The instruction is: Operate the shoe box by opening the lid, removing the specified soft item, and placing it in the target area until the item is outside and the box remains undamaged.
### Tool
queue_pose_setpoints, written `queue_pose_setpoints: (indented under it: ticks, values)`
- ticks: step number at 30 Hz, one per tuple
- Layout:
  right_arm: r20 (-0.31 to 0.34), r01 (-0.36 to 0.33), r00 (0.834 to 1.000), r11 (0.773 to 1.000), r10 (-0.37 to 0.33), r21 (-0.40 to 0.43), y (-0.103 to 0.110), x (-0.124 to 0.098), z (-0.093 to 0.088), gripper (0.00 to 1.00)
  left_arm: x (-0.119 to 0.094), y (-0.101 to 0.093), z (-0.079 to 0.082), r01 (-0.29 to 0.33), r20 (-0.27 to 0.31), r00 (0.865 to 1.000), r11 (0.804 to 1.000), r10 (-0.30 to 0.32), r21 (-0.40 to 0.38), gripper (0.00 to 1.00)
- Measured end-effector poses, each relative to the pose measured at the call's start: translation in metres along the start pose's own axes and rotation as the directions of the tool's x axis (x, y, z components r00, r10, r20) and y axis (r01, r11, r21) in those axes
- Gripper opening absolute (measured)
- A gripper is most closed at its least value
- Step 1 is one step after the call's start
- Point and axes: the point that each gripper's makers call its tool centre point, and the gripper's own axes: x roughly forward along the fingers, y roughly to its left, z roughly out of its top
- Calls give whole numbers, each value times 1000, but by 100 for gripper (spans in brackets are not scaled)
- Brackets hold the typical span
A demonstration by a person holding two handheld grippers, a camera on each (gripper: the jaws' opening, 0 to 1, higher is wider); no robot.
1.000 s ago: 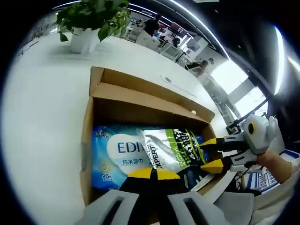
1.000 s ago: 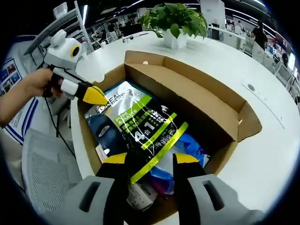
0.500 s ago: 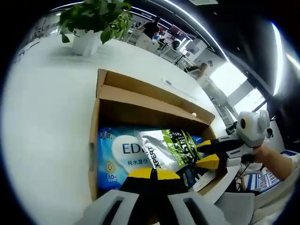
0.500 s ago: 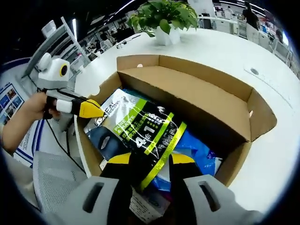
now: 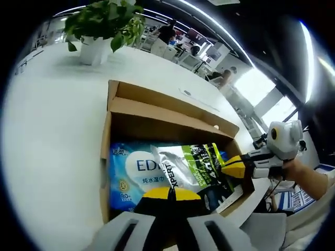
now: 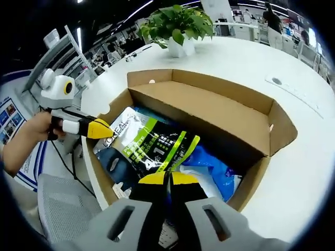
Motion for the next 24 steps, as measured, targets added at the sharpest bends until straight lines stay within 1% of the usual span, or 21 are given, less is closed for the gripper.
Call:
queue_pose_setpoints:
  ticks: [3, 8, 15, 24]
  values:
    - [2, 1, 1000, 1000, -1, 14, 1, -4, 0, 0, -2, -4, 3, 0, 8, 1000, 1000, 0, 10, 0]
    - [12, 8, 1000, 1000, -8, 22, 3, -10, 0, 0, -3, -9, 5, -3, 5, 1000, 1000, 3, 26, 0]
    - [57, 10, 998, 999, -12, 35, 4, -22, 7, 0, -6, -16, 9, -10, 5, 1000, 999, 10, 52, 0]
    - [104, 21, 994, 997, -29, 74, -3, -42, 11, 0, -5, -33, 15, 1, 2, 1000, 996, -2, 90, 0]
